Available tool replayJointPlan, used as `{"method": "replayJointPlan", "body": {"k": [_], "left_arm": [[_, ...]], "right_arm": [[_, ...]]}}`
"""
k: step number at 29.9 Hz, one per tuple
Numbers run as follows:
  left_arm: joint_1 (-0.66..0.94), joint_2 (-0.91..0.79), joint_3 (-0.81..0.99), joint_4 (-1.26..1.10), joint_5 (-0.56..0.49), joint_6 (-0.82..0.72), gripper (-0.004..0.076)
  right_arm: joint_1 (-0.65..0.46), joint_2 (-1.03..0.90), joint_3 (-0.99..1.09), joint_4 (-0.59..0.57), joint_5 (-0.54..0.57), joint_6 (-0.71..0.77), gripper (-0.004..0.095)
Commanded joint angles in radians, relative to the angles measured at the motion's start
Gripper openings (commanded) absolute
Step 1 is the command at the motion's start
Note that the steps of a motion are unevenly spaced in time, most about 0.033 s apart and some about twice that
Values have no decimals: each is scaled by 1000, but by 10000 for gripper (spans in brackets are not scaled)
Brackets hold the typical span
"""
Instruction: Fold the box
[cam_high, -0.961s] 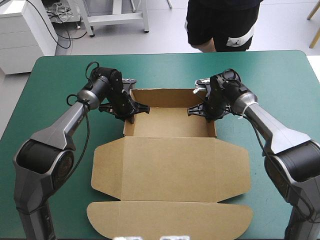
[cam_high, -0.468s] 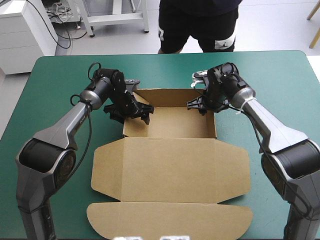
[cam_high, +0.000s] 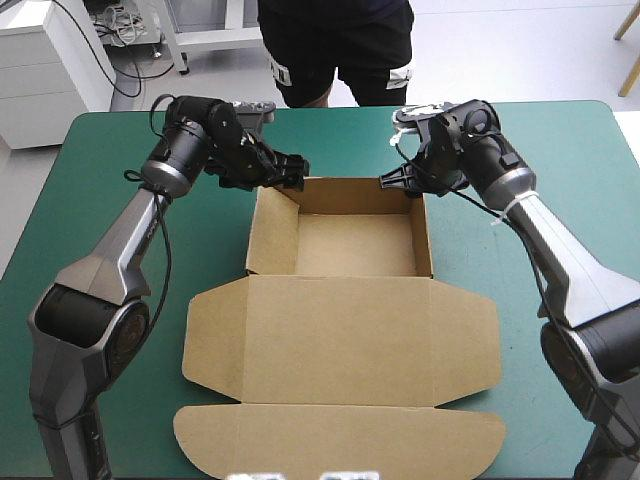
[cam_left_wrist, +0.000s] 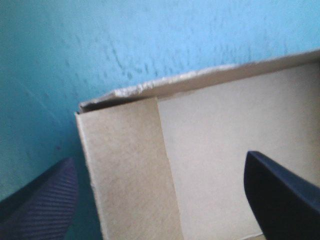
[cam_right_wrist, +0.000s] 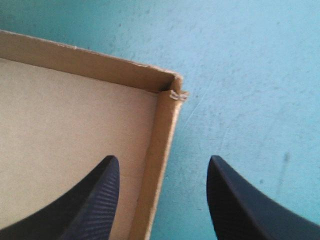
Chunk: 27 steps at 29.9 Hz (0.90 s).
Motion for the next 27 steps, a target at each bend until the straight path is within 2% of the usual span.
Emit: {"method": "replayJointPlan", "body": {"k": [1,4,7,9,13,14,21,27], "left_arm": [[-4,-93,-106,6,36,2,637],[-4,-123,-137,36,36,5,621],[-4,-170,-140,103,36,17,530],[-4,-209,-140,184,36,49,397],[-4,-304,-138,251,36,85,25],[-4,-330,-136,263,36,104,-3],[-4,-515,-73,257,36,135,-8],[-4,-714,186,261,36,135,-8]], "right_arm": [[-1,-109,-34,-38,-21,-8,497],[-1,-146,-34,-38,-21,-10,496],[-1,-172,-34,-33,-21,-10,496],[-1,-183,-34,-33,-21,-10,497],[-1,-190,-34,-33,-21,-10,496],[-1,-190,-34,-33,-21,-10,497],[-1,-157,-34,-5,-21,12,497],[-1,-98,-34,19,-21,12,493]]}}
